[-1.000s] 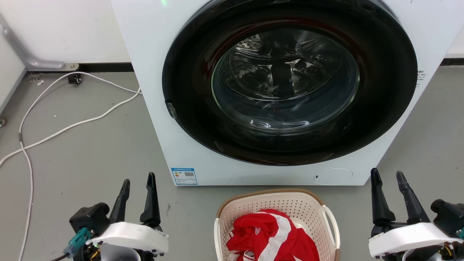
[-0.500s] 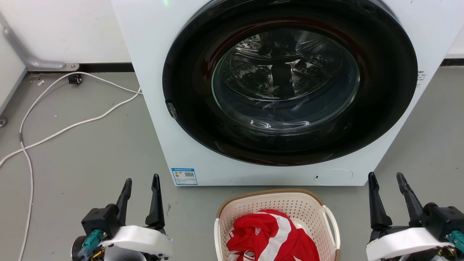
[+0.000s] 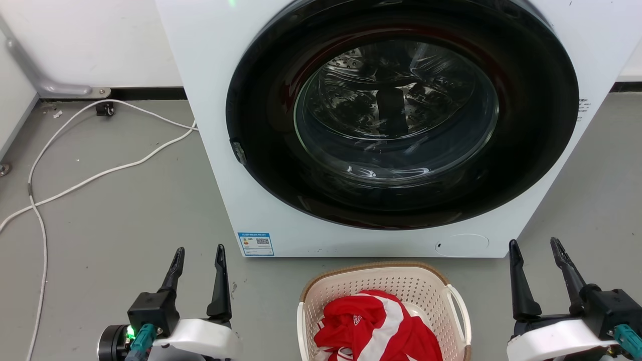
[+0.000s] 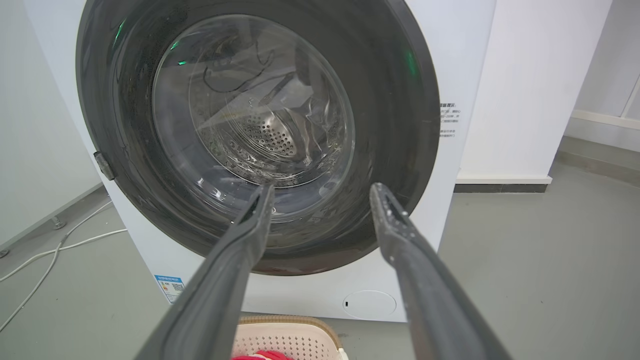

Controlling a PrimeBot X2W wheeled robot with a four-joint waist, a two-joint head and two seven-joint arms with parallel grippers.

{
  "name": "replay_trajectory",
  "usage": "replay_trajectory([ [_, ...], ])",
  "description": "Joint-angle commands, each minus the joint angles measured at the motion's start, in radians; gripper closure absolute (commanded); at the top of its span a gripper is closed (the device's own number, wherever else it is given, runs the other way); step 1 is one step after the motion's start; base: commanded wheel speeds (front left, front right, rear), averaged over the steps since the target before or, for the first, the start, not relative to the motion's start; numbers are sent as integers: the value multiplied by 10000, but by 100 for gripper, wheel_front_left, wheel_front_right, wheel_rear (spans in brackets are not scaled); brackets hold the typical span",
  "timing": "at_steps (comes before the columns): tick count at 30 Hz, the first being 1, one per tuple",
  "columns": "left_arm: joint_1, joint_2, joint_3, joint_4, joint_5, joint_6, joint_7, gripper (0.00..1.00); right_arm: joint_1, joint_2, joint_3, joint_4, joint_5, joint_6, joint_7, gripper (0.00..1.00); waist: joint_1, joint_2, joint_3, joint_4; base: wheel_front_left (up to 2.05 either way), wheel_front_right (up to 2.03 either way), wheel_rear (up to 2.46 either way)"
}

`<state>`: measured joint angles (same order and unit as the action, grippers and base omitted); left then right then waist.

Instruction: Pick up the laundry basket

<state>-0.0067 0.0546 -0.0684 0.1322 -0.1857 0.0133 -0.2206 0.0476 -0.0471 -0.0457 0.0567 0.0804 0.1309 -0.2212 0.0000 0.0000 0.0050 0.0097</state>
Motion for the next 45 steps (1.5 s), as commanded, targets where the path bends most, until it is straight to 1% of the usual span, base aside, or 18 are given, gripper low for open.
replay_trajectory([
  [1, 80, 41, -35, -43, 242, 43, -91, 0, 120, -48, -12, -119, -194, -3, -84, 0, 0, 0, 1, 6, 0, 0, 0],
  [14, 216, 20, -95, 48, 1211, 115, -340, 0, 263, -51, -72, -89, -859, -3, -340, 0, 0, 0, -22, 26, 0, 0, 0],
  [21, 251, -6, -62, 81, 1574, 68, -462, 0, 312, -53, -112, -88, -1241, -3, -459, 0, 0, 0, -10, 56, 0, 0, 0],
  [30, 296, -31, 44, 161, 1443, -22, -464, 0, 321, -51, -130, 57, -836, -3, -443, 0, 0, 0, -31, 74, 0, 0, 0],
  [45, 332, -45, 52, 287, 1351, -89, -463, 0, 306, -52, -141, 155, -701, -3, -443, 0, 0, 0, -33, 33, 0, 0, 0],
])
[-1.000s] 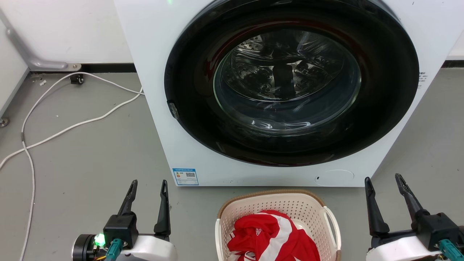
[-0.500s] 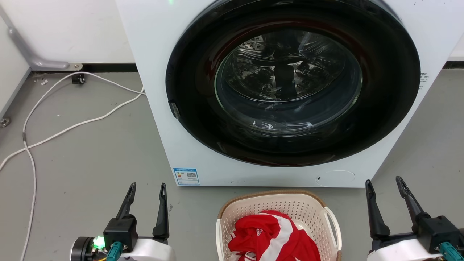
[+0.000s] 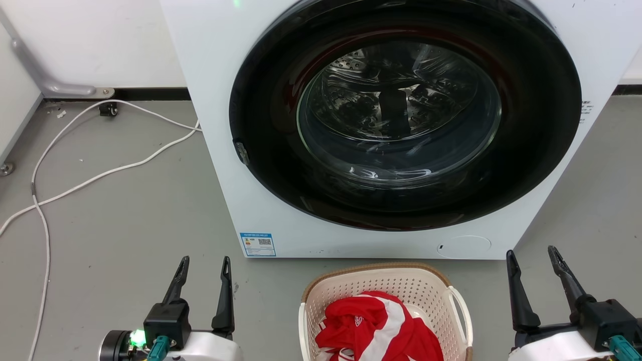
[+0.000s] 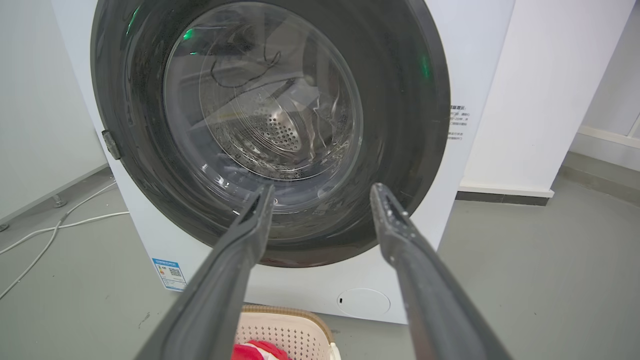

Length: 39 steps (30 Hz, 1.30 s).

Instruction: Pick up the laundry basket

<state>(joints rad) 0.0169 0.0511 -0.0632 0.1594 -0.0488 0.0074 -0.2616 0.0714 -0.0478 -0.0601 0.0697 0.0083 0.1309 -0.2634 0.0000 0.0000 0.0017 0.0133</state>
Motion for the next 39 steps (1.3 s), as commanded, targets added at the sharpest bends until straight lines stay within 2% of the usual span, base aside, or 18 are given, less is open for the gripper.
replay_trajectory([
  [1, 89, -10, -5, 37, -34, -41, -52, 0, 57, -44, -1, 35, 24, -3, -20, 0, 0, 0, 3, -18, 0, 0, 0],
  [10, -283, -11, -324, 664, -160, -282, -42, 0, -54, -42, -88, 432, -69, -3, -21, 0, 0, 0, 89, -139, 0, 0, 0],
  [20, -1215, -8, -1331, 2399, -369, -655, -42, 0, -727, -38, -195, 1879, -587, -5, -20, 0, 0, 0, 689, -287, 0, 0, 0],
  [28, -2259, -6, -1935, 4048, -931, -772, -42, 0, -1784, -38, -141, 3065, -1072, -5, -20, 0, 0, 0, 1813, -530, 0, 0, 0],
  [39, -4260, -3, -2507, 6075, -1510, -891, -42, 0, -3658, -41, -159, 4549, -1754, -5, -20, 0, 0, 0, 4074, -629, 0, 0, 0],
])
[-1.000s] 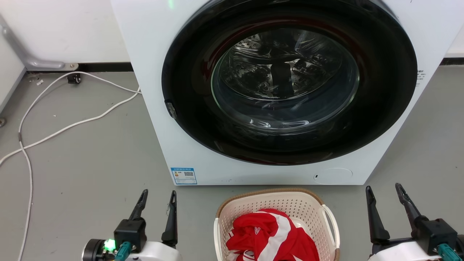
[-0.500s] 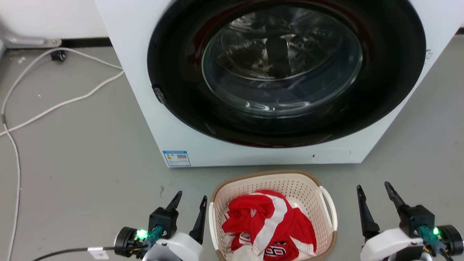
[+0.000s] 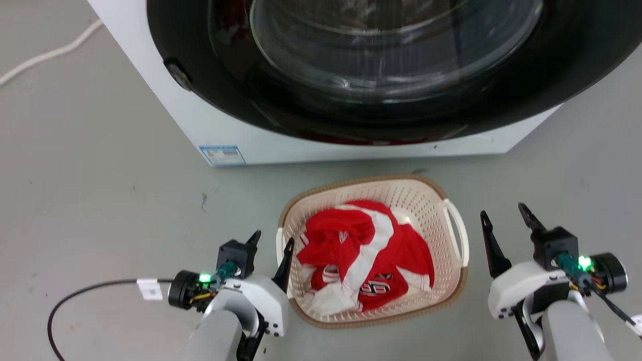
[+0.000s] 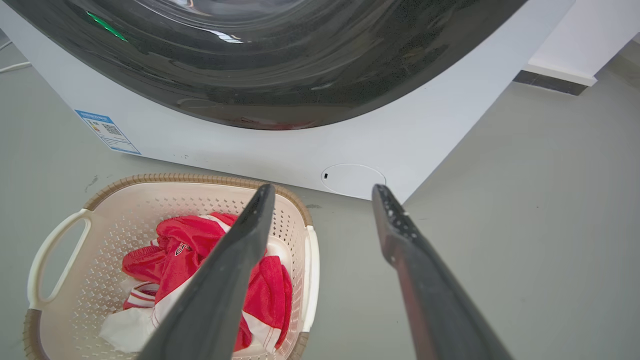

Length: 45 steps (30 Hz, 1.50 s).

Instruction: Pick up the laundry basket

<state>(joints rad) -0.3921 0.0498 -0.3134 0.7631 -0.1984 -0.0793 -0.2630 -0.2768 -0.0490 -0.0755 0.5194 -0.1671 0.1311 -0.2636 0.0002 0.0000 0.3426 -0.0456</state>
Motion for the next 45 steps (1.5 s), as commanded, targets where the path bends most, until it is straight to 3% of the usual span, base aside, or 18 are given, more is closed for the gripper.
replay_trajectory([
  [1, -345, 10, -28, 212, -29, -40, -28, 0, -369, -39, -3, 164, -53, -7, -19, 0, -2, 0, 852, -45, 0, 0, 0],
  [10, -1637, 9, -334, 1586, -198, -55, -28, 0, -1721, -220, -50, 1264, -340, -7, -18, 0, -2, 0, 2413, 66, 0, 0, 0],
  [22, -2624, 9, -1278, 2329, -948, -62, -28, 0, -2887, -437, -454, 2369, -730, -7, -18, 0, -2, 0, 3824, 266, 0, 0, 0],
  [45, -3656, 8, -2137, 2286, -1419, 50, -28, 0, -4240, -283, -553, 3951, -1190, -7, -19, 0, -2, 0, 5146, 285, 0, 0, 0],
])
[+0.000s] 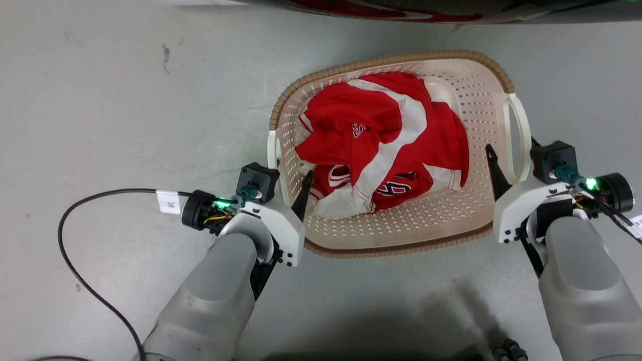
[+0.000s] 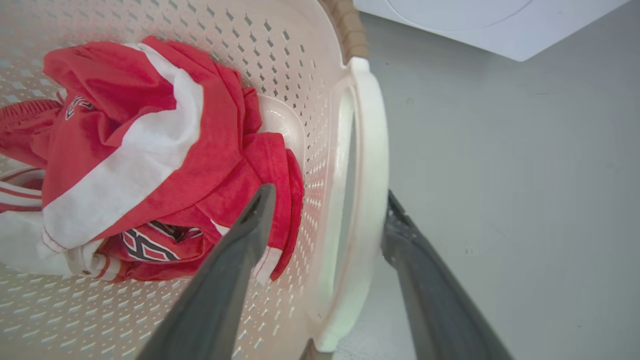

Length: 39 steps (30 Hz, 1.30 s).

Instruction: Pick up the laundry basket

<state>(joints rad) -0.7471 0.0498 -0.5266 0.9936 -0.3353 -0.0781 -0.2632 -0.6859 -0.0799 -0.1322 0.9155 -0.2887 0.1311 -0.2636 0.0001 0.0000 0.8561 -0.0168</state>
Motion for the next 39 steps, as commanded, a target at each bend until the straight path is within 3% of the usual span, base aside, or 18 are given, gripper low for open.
replay_trajectory([
  [1, -143, 10, -37, -7, -38, 41, -22, 0, -195, 36, 31, 74, 26, -7, -18, 0, -1, 0, 39, -6, 0, 0, 0],
  [8, -423, 8, -344, 65, -118, 89, 18, 0, -534, 126, 160, 619, 98, -7, -18, 0, -1, 0, 248, -16, 0, 0, 0],
  [9, -461, 5, -394, 78, -109, 90, 18, 23, -592, 131, 183, 682, 98, -7, -18, 6, -1, 0, 273, -17, 0, 0, 0],
  [10, -525, 5, -460, 80, -80, 127, 18, 68, -670, 131, 203, 713, 97, -7, -18, 70, -1, 0, 305, -21, 0, 0, 0],
  [11, -563, -2, -516, 92, -78, 122, 18, 100, -722, 143, 252, 808, 102, -7, -18, 100, -1, 0, 332, -22, 0, 0, 0],
  [23, -616, -130, -1296, 417, -522, -49, 2, 100, -818, 361, 690, 1293, 197, 9, -31, 100, -1, 0, -137, -49, 0, 0, 0],
  [39, 509, -115, -2673, 1748, -2099, -402, 229, 100, 178, 434, 1782, 2808, 930, 10, -48, 100, -1, 0, -3271, -78, 0, 0, 0],
])
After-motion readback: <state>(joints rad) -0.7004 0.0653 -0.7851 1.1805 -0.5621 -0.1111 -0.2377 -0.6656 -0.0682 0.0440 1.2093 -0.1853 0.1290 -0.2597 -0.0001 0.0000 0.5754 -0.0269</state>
